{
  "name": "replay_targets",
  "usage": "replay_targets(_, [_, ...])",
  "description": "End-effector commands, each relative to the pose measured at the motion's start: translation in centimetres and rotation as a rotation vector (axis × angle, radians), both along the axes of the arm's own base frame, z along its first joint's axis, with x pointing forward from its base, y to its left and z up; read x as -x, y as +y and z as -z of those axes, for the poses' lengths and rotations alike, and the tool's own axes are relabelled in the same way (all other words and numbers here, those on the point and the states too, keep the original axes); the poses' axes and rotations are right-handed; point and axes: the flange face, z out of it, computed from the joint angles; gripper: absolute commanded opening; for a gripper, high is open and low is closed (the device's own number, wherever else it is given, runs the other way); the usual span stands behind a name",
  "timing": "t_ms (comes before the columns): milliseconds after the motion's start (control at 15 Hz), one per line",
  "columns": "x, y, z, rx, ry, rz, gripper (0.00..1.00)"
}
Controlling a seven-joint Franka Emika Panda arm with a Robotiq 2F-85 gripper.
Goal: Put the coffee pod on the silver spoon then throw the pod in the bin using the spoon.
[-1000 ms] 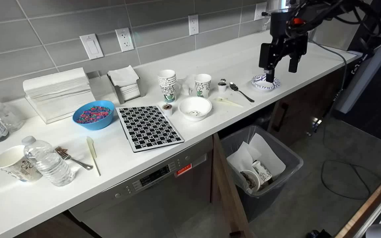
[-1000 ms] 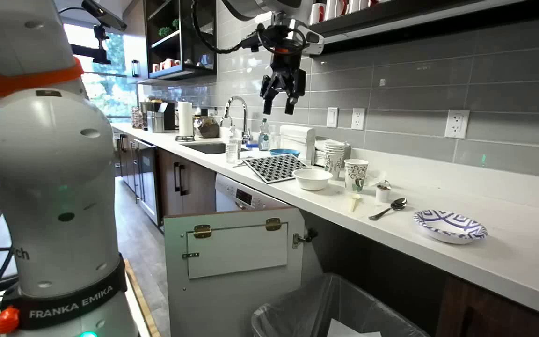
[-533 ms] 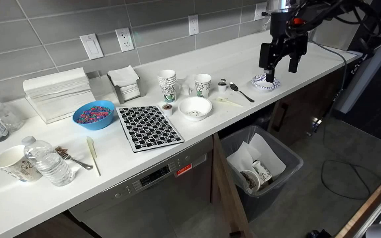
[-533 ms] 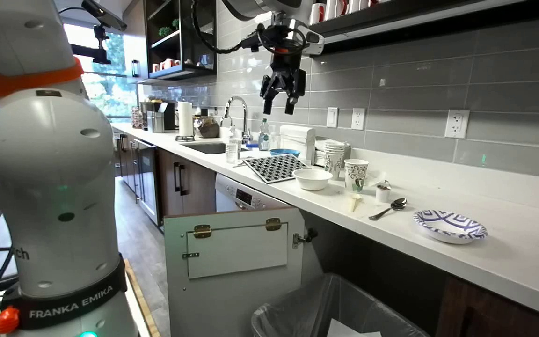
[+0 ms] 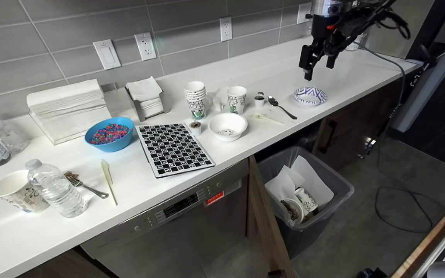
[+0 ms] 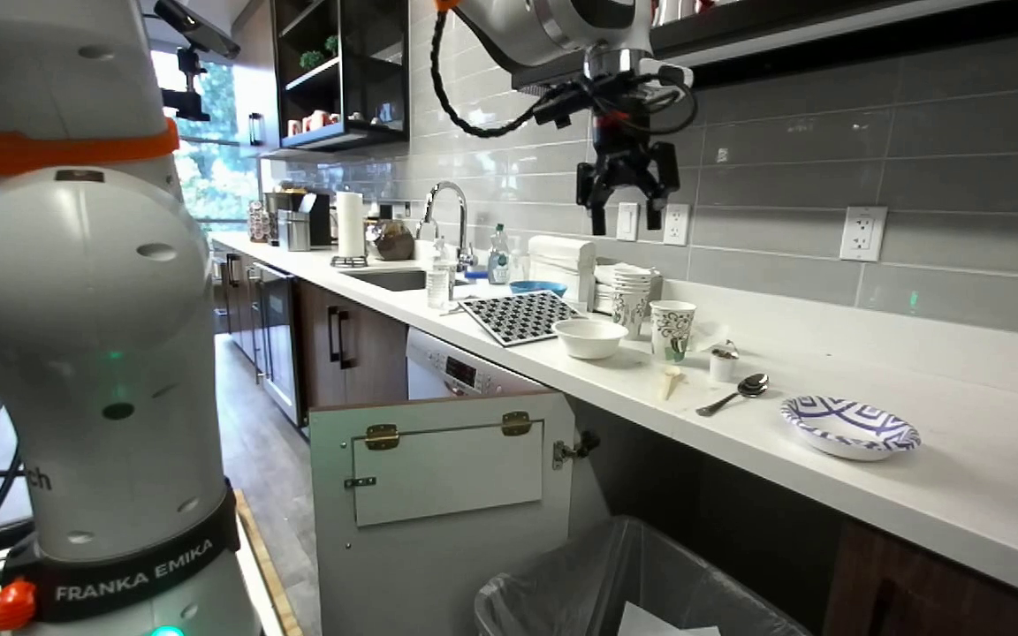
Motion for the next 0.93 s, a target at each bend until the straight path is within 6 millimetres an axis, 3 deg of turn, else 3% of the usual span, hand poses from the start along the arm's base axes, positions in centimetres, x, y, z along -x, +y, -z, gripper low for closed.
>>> replay_targets(0, [-5.9, -1.9, 1.5, 0.015, -0.115, -0.134, 1.00])
replay_targets(333, [-12.1, -2.8, 4.6, -0.107, -0.226, -0.287, 1.00])
replay_targets(867, [-18.2, -2.3, 9.6, -0.218, -0.152, -0.405, 1.00])
